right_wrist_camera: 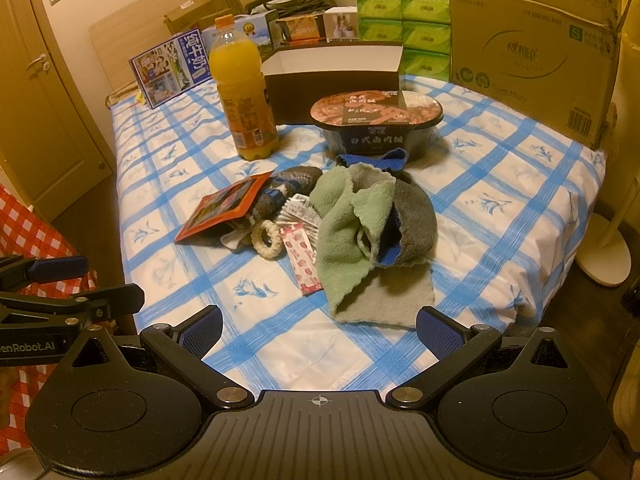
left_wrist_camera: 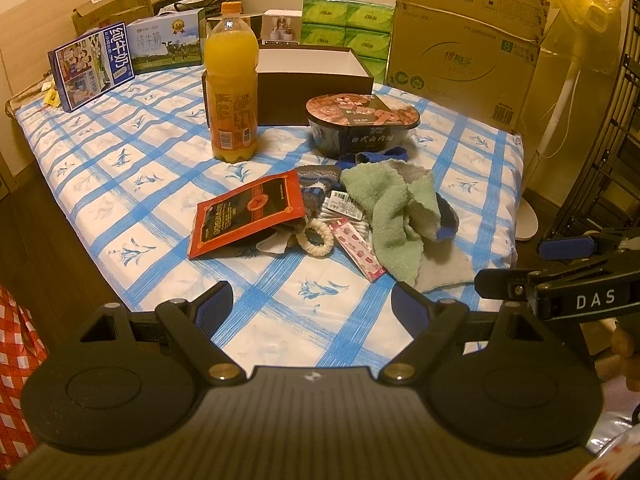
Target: Organize soft objects
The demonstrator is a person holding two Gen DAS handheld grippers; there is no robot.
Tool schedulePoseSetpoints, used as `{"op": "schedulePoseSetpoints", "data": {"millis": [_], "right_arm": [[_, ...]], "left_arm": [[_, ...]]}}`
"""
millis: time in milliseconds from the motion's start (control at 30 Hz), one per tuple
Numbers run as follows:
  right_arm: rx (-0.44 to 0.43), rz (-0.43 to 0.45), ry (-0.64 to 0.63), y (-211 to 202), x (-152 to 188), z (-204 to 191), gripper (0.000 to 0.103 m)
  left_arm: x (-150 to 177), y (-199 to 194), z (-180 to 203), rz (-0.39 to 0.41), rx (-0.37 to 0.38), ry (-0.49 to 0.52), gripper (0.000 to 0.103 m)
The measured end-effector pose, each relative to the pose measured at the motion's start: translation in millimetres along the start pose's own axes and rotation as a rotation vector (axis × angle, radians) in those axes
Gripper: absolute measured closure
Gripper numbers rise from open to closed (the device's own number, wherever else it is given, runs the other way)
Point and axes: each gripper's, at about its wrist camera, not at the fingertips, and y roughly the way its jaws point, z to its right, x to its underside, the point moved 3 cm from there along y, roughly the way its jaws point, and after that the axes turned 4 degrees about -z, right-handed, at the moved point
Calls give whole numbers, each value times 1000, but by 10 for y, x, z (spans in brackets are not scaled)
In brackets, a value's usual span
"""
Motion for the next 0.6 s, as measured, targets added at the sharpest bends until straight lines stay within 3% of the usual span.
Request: {"op": "schedulePoseSetpoints", "data": {"millis": [600], "right_arm": [[-1, -1, 1, 32, 6, 4, 0]], "left_arm": [[56, 50, -39, -3, -3, -2, 18]]}}
